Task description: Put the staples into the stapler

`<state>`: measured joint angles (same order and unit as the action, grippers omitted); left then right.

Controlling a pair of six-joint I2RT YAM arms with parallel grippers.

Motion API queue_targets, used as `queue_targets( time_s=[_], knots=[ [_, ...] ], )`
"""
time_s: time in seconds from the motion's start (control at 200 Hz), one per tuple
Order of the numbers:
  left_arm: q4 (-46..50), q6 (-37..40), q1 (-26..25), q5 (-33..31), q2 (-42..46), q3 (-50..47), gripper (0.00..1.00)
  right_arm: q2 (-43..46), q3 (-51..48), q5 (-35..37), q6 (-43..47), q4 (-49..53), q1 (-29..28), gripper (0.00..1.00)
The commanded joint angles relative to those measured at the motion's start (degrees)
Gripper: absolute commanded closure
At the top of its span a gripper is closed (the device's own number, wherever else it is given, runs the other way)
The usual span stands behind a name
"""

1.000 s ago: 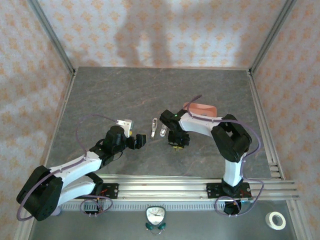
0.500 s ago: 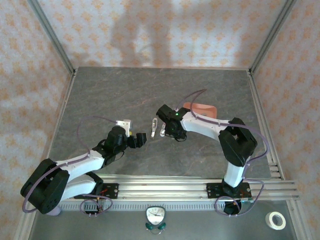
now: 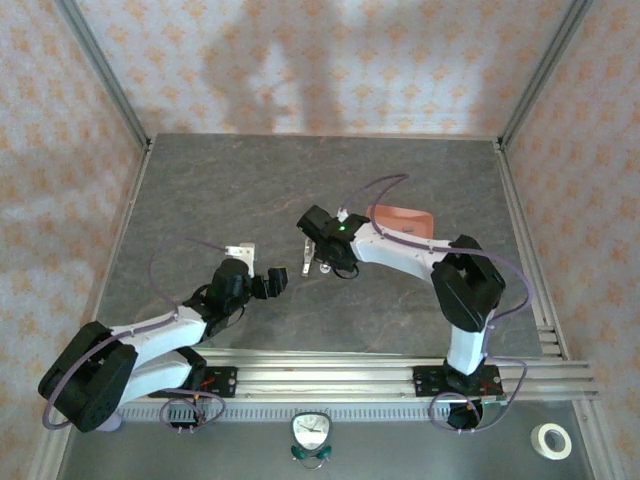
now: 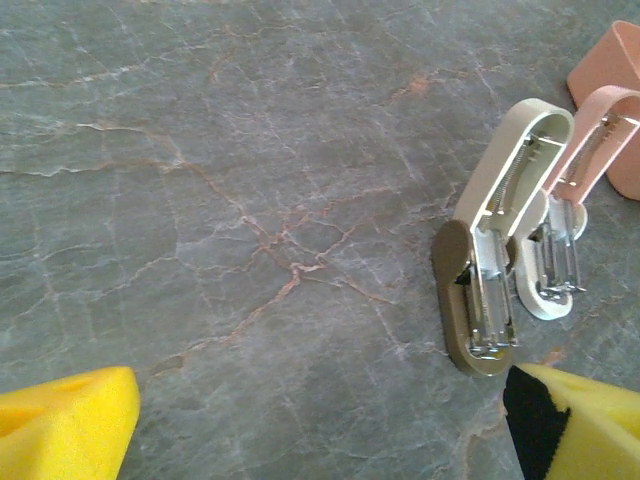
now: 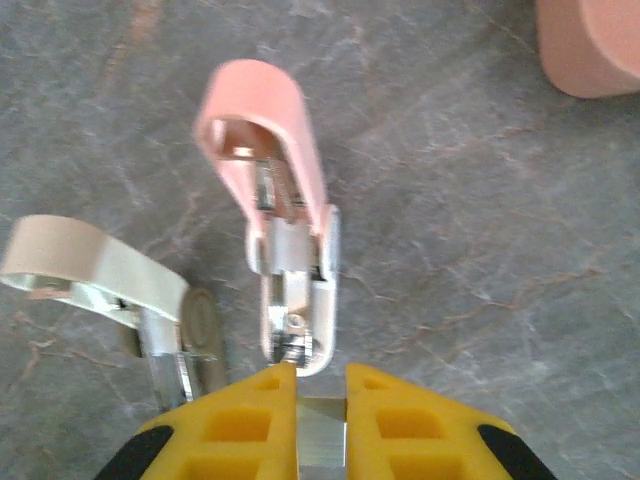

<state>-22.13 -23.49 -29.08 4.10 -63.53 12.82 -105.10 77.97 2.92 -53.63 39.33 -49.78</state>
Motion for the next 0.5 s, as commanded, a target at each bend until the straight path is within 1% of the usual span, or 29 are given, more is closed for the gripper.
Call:
queue_targets(
  time_s=[0.0,0.095,0.495],
  knots=[
    [-0.05,1.53,0.58,-4.64,1.51,-1.08,0.05,-1.84,3.19,3.57,-1.31,1.59,-0.65,0.84],
    [-0.30,1.60,0.59,-5.88,2.07,-1.67,0.04,-2.61,4.16,3.79,-1.31,2.08,-0.67,0.84],
    [-1.37,1.69,0.56,-6.62,3.22,-3.05,0.04,-5.70,6.39,4.26,-1.26,4.10,-0.76,0.84]
  ],
)
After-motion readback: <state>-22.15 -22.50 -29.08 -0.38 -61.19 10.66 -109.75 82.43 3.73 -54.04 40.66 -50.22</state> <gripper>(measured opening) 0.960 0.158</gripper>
